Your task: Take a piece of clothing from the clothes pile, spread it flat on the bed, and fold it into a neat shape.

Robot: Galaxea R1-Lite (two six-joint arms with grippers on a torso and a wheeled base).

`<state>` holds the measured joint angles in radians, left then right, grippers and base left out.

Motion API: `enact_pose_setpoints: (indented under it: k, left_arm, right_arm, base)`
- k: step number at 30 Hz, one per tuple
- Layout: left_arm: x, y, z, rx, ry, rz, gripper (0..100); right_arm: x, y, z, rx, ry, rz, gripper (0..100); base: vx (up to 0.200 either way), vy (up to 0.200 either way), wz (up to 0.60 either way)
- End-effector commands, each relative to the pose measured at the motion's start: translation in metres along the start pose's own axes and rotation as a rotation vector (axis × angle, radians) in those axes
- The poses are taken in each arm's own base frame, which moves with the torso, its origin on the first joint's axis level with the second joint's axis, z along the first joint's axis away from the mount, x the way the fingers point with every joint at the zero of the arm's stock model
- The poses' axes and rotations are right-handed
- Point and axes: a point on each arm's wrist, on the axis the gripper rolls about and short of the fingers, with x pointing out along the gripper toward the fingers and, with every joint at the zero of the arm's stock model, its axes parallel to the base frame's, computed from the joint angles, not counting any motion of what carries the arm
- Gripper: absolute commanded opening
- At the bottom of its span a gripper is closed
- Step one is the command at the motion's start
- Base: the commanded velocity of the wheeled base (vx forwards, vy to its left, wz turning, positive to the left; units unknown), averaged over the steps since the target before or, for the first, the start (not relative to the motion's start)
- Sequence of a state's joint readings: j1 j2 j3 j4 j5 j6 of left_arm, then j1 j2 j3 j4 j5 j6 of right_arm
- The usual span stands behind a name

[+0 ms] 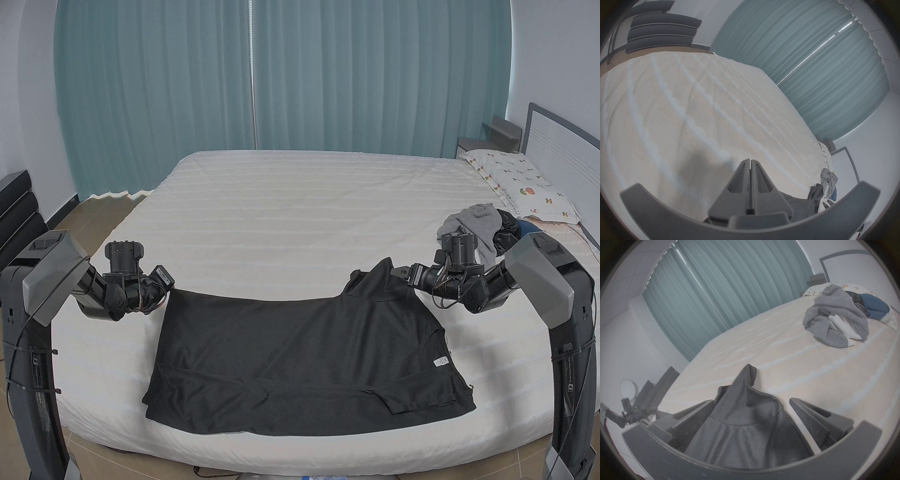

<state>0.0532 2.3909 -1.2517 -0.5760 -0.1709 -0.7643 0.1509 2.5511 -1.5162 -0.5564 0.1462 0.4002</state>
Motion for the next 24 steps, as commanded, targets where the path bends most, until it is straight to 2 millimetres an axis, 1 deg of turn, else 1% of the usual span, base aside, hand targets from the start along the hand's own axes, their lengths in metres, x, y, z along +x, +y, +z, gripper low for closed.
enact_pose_setpoints:
  k: [1,4,6,10,11,17,22,24]
  left_arm:
    - [-0.003,-0.003,0.001,0.001,-0.005,-0.006,0]
    - [-0.003,-0.002,0.002,0.000,-0.006,-0.003,0]
    - [-0.004,-0.002,0.001,-0.001,-0.005,-0.001,0]
    - [-0.003,-0.001,0.001,-0.001,-0.004,0.000,0]
    - [-0.003,-0.001,0.001,-0.001,-0.004,0.000,0]
    - [-0.003,-0.001,0.000,-0.001,-0.002,0.002,0]
    - [-0.003,-0.001,0.001,-0.001,-0.003,0.001,0]
    - [-0.004,-0.001,0.001,-0.001,-0.004,0.004,0]
  right_arm:
    - [0.019,-0.008,-0.017,-0.014,0.021,-0.009,100]
    - [0.024,-0.008,-0.015,-0.016,0.009,-0.004,100]
    - [0.026,-0.009,-0.011,-0.016,-0.008,-0.001,100]
    - [0.029,-0.010,-0.012,-0.016,-0.005,-0.001,100]
    - [0.030,-0.010,-0.012,-0.022,0.001,-0.005,0]
    - [0.028,-0.013,-0.011,-0.027,0.016,-0.015,0]
    - [0.023,-0.012,-0.006,-0.025,0.009,-0.012,0]
    - [0.017,-0.010,-0.002,-0.015,0.006,-0.007,0]
  base:
    - [0.000,0.000,0.00]
    - [0.000,0.000,0.00]
    - [0.000,0.000,0.00]
    - [0.000,0.000,0.00]
    - [0.000,0.000,0.00]
    - [0.000,0.000,0.00]
    - [0.000,0.000,0.00]
    - [0.000,0.000,0.00]
